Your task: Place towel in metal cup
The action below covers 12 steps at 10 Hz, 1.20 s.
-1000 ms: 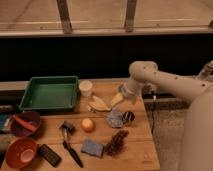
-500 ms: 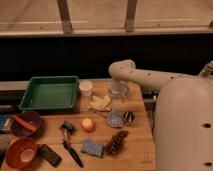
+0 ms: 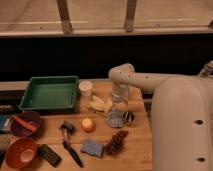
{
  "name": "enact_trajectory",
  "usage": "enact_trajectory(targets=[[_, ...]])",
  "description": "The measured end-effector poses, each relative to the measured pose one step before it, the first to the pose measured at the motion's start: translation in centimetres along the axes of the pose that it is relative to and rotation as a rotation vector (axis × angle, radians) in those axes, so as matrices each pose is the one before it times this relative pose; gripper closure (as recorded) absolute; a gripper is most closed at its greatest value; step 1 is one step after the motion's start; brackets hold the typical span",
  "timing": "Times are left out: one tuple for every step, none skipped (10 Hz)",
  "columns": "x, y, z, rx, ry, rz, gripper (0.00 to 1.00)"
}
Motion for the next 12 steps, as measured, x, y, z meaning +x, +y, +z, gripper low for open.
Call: enact_trajectory(targets=[[0.113, -0.192, 0.594, -0.00583, 0.00929, 0.01313, 0.20], [0.101, -0.196, 0.631, -0.00842, 0.00892, 0.01413, 0.22], [0.145, -0.131, 0.462, -0.01608, 0.00749, 0.01491, 0.29], [0.121, -0.107, 0.169, -0.00966, 0.00324, 0.00947, 0.37], [0.218, -0.145, 0.312, -0.01179, 0.00632, 0.01153, 0.48], [0.234, -0.135, 0.212, -0.01271, 0.00280, 0.00961, 0.61], [0.194, -0.044, 0.002, -0.00618, 0.00004, 0.00519, 0.69], [0.297, 0.085, -0.092, -0.00676, -0.00053, 0.00283, 0.81], [0.172, 0.222, -0.013, -0.00456, -0.00028, -0.00212, 0.88], [0.165, 0.394, -0.004, -0.00633, -0.00020, -0.00414, 0.97], [0.037, 0.433, -0.085, -0.01007, -0.00267, -0.00372, 1.00], [-0.036, 0.281, -0.285, -0.01011, -0.00638, -0.00473, 1.00]])
